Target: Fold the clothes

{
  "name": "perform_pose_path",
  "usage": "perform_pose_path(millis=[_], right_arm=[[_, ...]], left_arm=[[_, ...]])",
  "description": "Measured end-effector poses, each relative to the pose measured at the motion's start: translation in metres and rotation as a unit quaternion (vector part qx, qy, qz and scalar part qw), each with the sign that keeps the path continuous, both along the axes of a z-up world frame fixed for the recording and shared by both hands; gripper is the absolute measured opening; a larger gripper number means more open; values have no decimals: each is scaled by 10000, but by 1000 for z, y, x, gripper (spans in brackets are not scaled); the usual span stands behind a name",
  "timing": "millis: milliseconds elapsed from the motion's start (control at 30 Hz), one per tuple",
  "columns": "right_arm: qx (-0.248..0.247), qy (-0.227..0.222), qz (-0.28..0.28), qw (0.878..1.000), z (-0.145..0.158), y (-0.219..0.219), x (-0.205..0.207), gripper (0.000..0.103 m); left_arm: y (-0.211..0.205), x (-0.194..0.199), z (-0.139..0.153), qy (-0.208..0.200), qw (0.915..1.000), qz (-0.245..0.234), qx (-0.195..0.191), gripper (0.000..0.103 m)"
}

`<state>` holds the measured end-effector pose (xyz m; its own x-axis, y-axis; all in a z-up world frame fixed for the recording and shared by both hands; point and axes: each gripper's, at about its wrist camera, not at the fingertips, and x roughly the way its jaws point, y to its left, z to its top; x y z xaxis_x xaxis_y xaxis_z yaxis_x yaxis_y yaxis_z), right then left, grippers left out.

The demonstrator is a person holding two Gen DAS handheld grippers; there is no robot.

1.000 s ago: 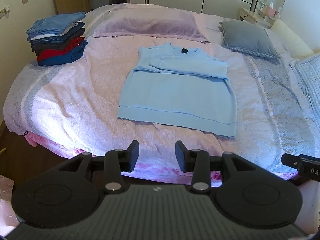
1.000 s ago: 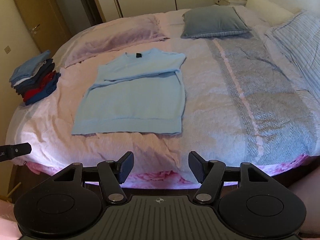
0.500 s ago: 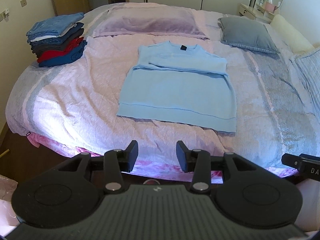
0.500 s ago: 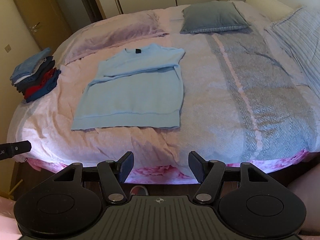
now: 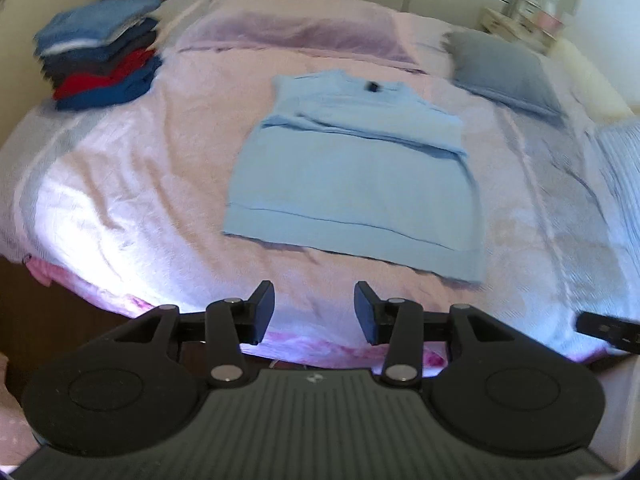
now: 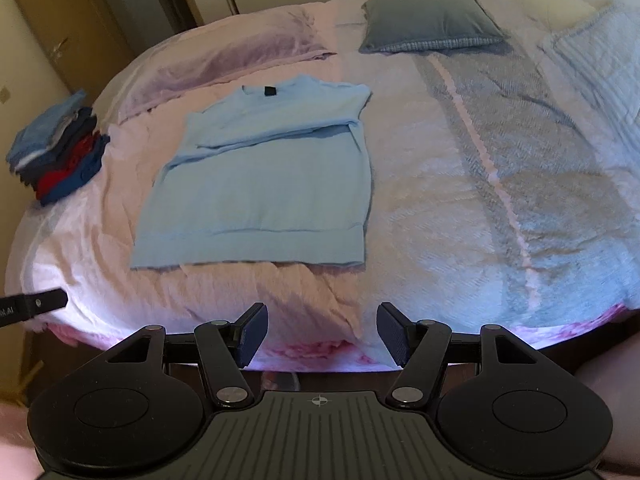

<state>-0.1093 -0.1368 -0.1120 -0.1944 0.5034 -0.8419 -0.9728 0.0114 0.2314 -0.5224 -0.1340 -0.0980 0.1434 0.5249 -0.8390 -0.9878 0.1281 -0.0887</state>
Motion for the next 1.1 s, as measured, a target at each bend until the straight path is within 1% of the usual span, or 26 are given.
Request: perform_pose_path(millis=[167,267,400,467,533,667,800,867,967,1033,1100], right_arm=[[-178,446,-406,9980,-31,23,21,64],[-356,631,-523,9960,-57,41,34,64],[-646,944,-660,9912,-101,75,44,64],[-771,1124,-762,9877,-122,94,49,64],[-779,1226,-855,9857,-141,113,57,64],[-624,1493,-1043,9813,-171,143,71,64],[-487,1759,-1130,9767,-203,164,84,64],[-416,1921,-1112,9742,-218,172,89,64],[-246,2430,-969,9649,-236,176,97,64],[-216,2761,-880,9568,-244,177,99,64],[-274,2961,-770,9517,-248,178,99,64]], left_arm=[[46,-49,-31,-101,9989,453,-113,40],[80,-70,-55,-313,9981,509,-167,43],[133,-89,-101,-686,9963,398,-345,43],[158,-96,-124,-815,9952,290,-459,40],[183,-103,-146,-944,9937,181,-572,40],[232,-117,-190,-1194,9898,-18,-784,41],[242,-121,-206,-1516,9842,-304,-865,41],[245,-122,-213,-1686,9804,-463,-903,46],[250,-123,-223,-1939,9738,-701,-960,49],[254,-125,-230,-2107,9687,-859,-997,49],[257,-126,-236,-2273,9630,-1017,-1033,49]])
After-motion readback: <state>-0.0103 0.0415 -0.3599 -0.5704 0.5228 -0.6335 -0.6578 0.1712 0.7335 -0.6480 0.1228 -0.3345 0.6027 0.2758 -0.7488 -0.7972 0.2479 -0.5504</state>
